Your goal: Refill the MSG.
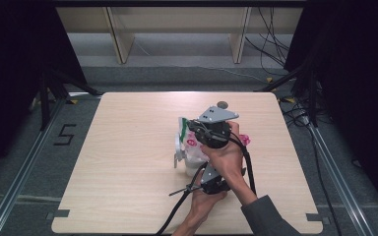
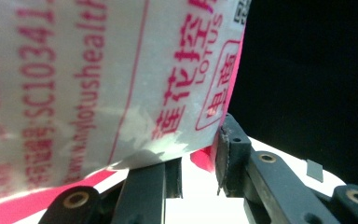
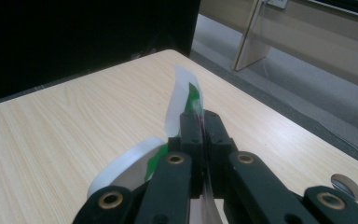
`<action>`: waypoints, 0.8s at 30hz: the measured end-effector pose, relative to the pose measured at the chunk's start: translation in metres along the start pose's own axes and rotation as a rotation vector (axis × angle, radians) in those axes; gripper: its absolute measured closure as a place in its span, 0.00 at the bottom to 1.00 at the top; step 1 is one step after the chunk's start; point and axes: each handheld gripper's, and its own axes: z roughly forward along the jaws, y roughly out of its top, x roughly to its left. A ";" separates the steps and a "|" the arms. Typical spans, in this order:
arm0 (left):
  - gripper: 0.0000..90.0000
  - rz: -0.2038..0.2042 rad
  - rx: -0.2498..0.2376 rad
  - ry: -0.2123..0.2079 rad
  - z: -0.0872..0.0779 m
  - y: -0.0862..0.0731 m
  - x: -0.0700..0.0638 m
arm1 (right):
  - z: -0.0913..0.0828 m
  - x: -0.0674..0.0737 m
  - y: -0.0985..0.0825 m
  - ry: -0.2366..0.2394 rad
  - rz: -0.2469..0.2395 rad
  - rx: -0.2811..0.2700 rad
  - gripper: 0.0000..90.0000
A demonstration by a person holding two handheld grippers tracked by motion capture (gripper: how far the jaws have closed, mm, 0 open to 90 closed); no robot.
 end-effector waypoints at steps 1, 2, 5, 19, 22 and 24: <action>0.82 -0.001 0.000 -0.003 0.000 0.000 0.000 | 0.000 0.000 0.000 0.001 -0.003 0.001 1.00; 0.82 -0.004 -0.003 -0.005 0.000 0.000 0.000 | 0.000 0.000 0.000 -0.001 -0.009 -0.004 1.00; 0.83 -0.003 -0.004 0.000 0.000 0.001 0.000 | 0.000 0.000 0.000 -0.001 -0.009 -0.003 1.00; 0.82 -0.002 -0.007 -0.008 0.001 0.001 0.000 | 0.002 0.001 0.001 0.000 -0.015 0.009 1.00; 0.82 0.003 0.000 0.005 0.000 0.001 0.000 | 0.001 0.001 0.001 0.003 -0.016 0.011 1.00; 0.83 -0.003 -0.009 -0.007 0.001 0.000 0.000 | 0.002 0.001 0.001 0.000 -0.016 0.010 1.00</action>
